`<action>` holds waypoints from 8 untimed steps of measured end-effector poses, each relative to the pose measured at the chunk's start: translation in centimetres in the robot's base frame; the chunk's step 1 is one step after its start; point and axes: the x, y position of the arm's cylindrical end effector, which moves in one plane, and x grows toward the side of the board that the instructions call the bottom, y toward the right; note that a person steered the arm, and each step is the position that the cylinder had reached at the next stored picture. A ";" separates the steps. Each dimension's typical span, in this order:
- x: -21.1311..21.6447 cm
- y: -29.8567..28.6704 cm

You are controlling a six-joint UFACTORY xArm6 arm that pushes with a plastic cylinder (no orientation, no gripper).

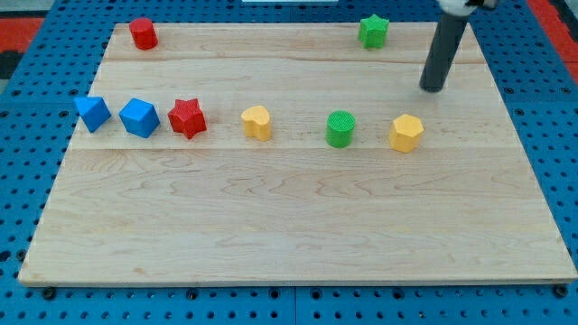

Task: Move the green star diagonal to the yellow heart

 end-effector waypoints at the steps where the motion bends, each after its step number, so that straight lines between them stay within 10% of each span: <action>1: -7.7 0.5; 3: -11.6 -1.3; 8: -4.3 -21.2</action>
